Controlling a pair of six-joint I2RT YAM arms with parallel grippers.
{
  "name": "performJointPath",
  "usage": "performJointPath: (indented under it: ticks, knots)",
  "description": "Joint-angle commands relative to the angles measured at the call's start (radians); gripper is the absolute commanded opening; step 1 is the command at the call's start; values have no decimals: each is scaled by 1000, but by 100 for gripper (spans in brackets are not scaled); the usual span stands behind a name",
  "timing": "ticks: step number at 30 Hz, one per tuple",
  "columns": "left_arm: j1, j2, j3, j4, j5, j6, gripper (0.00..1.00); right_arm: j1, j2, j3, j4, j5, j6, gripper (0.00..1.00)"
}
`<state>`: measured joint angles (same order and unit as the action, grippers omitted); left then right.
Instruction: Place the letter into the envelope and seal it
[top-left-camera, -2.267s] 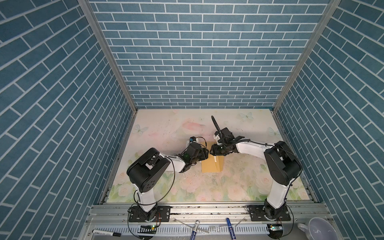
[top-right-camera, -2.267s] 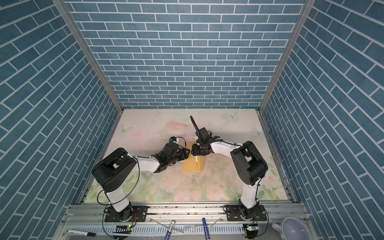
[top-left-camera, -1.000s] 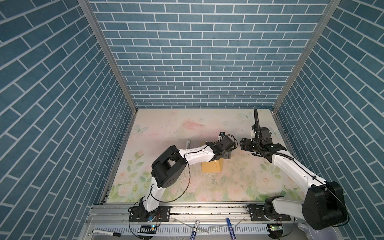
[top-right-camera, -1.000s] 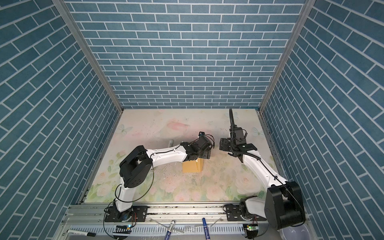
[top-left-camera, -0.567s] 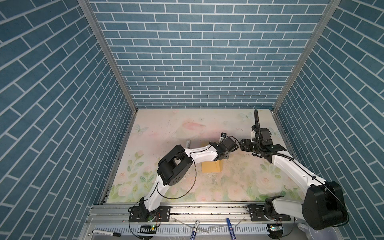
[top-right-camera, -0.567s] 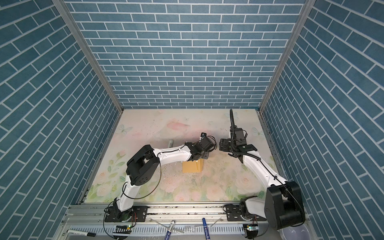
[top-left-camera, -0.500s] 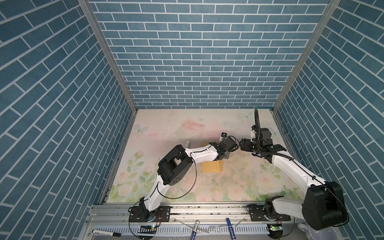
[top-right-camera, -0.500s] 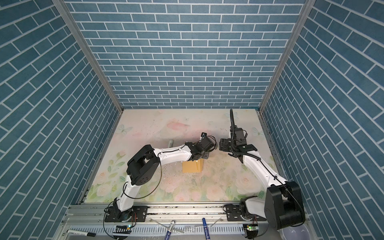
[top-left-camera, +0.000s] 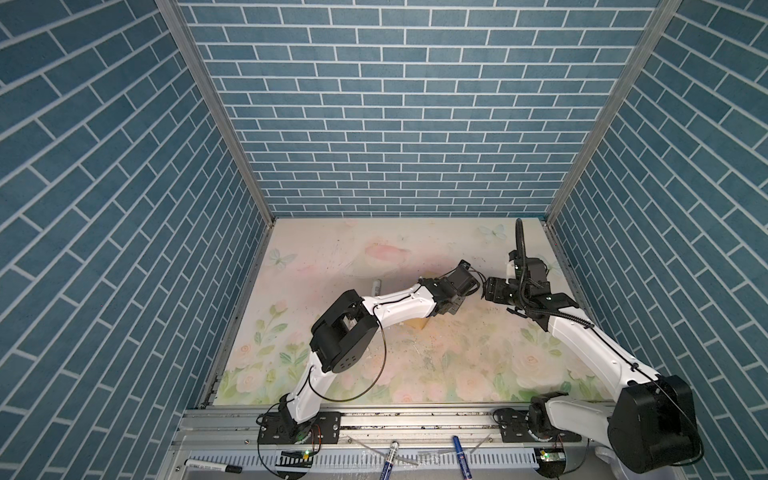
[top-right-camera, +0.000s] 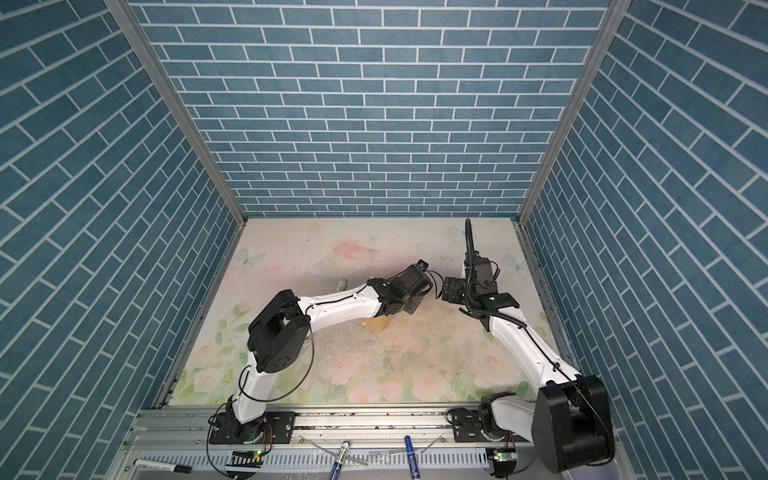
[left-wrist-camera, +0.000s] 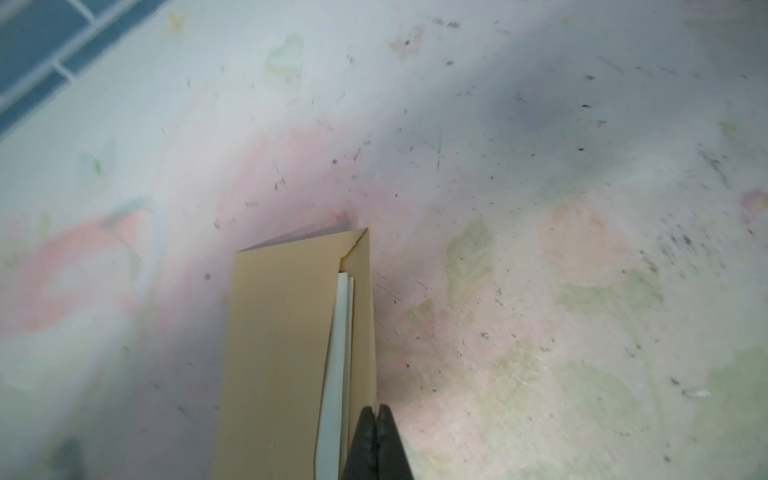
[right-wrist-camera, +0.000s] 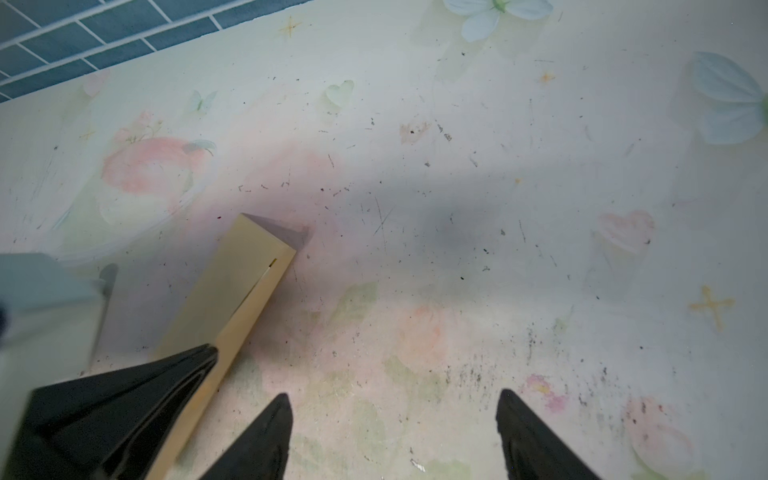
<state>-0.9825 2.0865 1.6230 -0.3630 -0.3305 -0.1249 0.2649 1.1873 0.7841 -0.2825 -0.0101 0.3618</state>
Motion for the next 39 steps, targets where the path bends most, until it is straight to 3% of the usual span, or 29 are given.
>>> performJointPath:
  ticks: [1,9,16,22,27,39]
  knots:
    - [-6,-79,28,20,-43,335,0,-14,-33,-31,1,45,21,77]
    - [-5,-195,-157,330,-33,844,0,-61,-64,-51,2,75,69,77]
    - [-4,-246,-368,566,84,1044,0,-88,-77,-64,5,60,82,77]
    - [-5,-249,-522,704,201,1099,0,-98,-77,-73,18,21,81,77]
    - [-9,-242,-587,734,225,1079,0,-98,-66,-80,38,-36,78,77]
    - [-43,-215,-710,807,233,1010,4,-98,5,-73,116,-319,77,77]
